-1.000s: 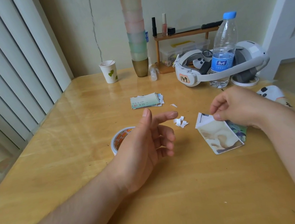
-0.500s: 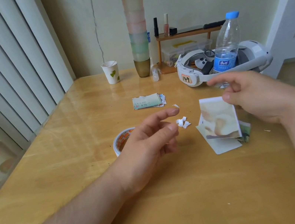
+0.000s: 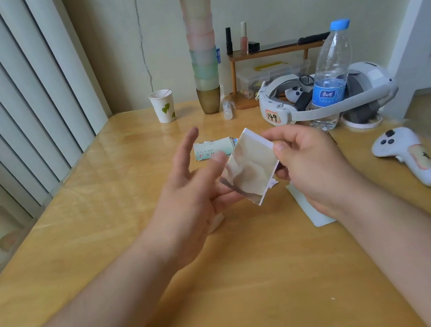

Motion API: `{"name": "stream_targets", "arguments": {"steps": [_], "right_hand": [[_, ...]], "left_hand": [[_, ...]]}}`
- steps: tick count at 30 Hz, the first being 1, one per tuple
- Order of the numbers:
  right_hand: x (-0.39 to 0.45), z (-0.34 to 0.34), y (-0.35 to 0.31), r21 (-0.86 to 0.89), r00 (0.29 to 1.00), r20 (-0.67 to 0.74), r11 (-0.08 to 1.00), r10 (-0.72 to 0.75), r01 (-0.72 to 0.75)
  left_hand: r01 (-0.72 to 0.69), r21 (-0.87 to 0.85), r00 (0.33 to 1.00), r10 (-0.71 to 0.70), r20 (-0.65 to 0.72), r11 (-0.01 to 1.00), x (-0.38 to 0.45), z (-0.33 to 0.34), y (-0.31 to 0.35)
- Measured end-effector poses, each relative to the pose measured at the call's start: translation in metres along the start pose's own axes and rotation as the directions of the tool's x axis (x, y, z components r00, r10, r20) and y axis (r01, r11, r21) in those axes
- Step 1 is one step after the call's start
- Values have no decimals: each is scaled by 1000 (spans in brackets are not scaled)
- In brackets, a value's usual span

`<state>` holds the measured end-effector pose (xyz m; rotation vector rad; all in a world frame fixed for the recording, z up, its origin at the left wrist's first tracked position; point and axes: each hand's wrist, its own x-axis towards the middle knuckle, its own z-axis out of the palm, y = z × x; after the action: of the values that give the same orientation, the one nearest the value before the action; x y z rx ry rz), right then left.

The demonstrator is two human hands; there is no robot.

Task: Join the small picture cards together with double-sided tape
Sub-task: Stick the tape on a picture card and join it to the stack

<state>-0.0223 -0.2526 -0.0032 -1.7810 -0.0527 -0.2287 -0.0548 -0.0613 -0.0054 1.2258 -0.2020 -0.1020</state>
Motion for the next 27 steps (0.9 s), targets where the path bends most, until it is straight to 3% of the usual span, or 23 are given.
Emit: {"name": "stream_targets", "arguments": {"steps": [3,9,15,22,27], "right_hand": [[-3,4,1,29,998,48,999,31,-32],[-2,-2,-7,230,972,149,950,181,-213],[-7,-8,-7,65,939,327,989,105,-133],[-11,-1,-10,112,897,383,953,221,-283],[-12,-1,-17,304,861,434,857,264,-416]], "left_hand": [[-55,236,997,67,-43,970,-3,-1,-2],[-63,370,991,101,-84,927,3,-12,2],[-67,405,997,81,-17,912,4,-19,7],[-79,344,996,60,65,936,3,-21,-3],[31,26,983,-35,178,999,2,-19,0]]}}
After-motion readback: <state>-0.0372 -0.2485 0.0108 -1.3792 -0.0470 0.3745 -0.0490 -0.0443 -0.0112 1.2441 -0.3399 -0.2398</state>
